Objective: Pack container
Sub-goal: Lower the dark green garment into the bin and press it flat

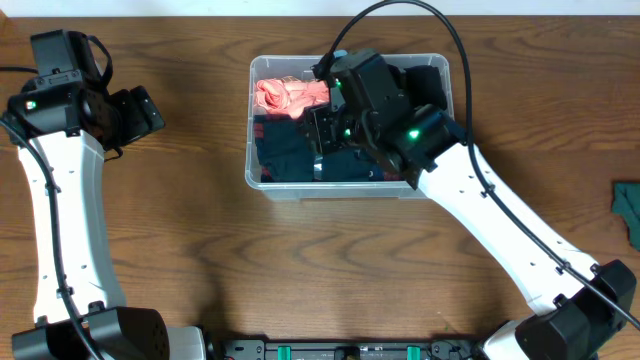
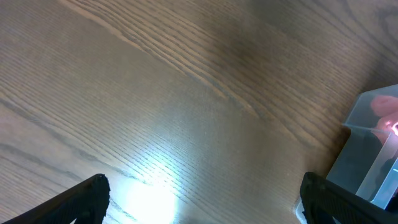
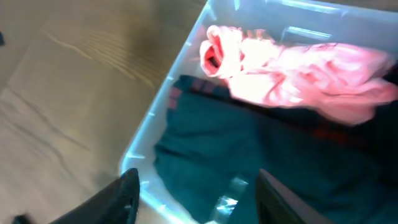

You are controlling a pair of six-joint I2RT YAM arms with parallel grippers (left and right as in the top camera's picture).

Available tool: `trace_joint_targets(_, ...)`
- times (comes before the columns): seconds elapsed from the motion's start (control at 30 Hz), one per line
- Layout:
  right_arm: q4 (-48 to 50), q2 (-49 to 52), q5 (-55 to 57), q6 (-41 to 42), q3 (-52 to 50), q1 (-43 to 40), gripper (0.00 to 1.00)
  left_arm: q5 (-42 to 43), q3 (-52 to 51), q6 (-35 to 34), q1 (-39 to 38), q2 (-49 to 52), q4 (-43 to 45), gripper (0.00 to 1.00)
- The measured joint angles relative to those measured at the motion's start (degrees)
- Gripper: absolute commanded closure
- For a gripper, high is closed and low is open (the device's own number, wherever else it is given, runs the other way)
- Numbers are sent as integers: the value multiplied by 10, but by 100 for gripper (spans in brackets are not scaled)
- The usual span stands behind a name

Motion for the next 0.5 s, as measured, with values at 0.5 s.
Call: trace_joint_targets(0.5, -34, 54, 21, -67, 3, -6, 99, 0, 0, 0, 0, 0, 0, 2)
